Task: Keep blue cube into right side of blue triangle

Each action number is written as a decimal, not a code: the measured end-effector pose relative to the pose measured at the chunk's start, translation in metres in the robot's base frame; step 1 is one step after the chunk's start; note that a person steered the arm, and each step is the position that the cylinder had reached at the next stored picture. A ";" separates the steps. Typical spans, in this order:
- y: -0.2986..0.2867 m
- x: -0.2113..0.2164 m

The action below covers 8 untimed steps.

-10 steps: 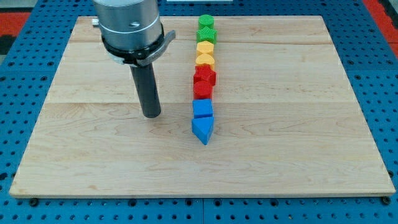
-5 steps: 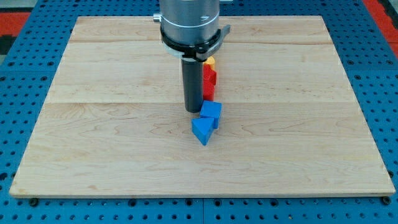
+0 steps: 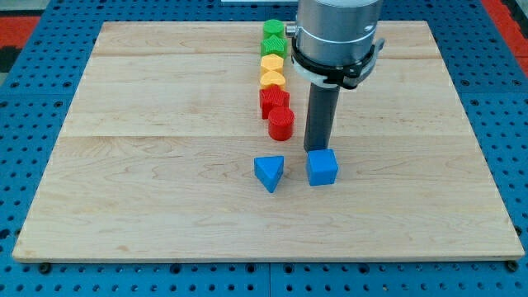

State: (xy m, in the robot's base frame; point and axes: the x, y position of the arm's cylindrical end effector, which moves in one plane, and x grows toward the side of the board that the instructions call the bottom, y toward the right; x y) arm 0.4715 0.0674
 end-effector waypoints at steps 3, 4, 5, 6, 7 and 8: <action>0.020 0.009; 0.055 0.009; 0.077 0.021; 0.078 0.041; 0.068 0.052; 0.053 0.054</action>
State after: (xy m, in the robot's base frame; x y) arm 0.5252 0.1201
